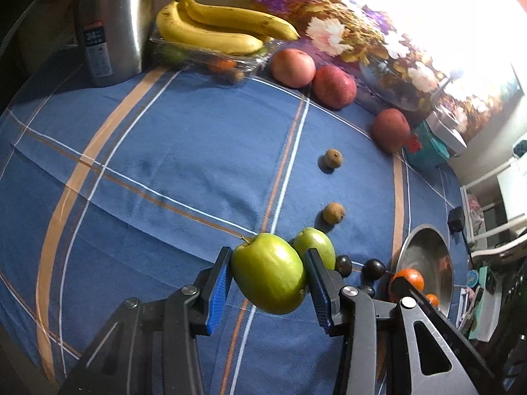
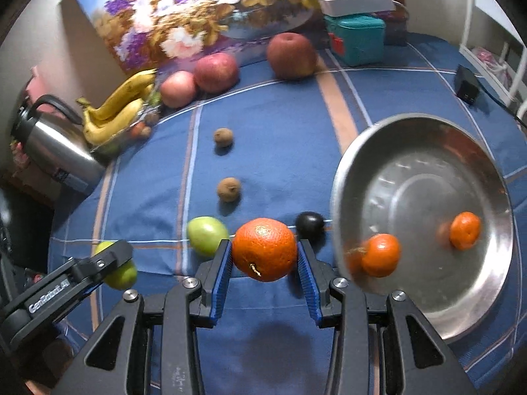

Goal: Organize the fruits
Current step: 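Release the green apple into the plate from the left tool while the right tool releases its orange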

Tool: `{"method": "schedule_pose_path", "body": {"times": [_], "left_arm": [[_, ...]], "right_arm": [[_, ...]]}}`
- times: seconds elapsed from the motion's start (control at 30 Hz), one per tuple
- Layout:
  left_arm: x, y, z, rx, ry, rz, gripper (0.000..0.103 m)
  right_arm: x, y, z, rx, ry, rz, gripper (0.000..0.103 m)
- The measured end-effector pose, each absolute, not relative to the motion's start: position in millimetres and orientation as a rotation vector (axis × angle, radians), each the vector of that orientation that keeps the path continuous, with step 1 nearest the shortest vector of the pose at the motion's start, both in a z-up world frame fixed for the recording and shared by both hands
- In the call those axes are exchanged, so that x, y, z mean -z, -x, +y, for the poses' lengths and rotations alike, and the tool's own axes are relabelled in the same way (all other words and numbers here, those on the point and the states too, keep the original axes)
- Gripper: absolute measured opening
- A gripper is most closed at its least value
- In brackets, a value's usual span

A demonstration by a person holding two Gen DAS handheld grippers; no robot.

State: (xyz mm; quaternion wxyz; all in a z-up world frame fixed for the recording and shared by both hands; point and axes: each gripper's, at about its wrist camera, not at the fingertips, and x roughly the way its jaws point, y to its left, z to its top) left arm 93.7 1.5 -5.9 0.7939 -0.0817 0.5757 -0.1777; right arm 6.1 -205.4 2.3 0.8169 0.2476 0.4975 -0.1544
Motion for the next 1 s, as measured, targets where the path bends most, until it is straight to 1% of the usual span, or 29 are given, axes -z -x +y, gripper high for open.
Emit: {"method": "schedule_pose_path", "body": {"times": [0.6,1.0], "left_arm": [[5.4,-42.9,-80.6,0.553,-0.052,1.219,0.047],[-1.7,-6.1,-150.1,0.723,-0.209,1.137,0.047]], "right_arm": [[-6.0,37.2,-277.0,0.584,-0.592,1.024,0.041],[-13.3,69.2,-308.6,0.725,-0.63,0.981,0.041]]}}
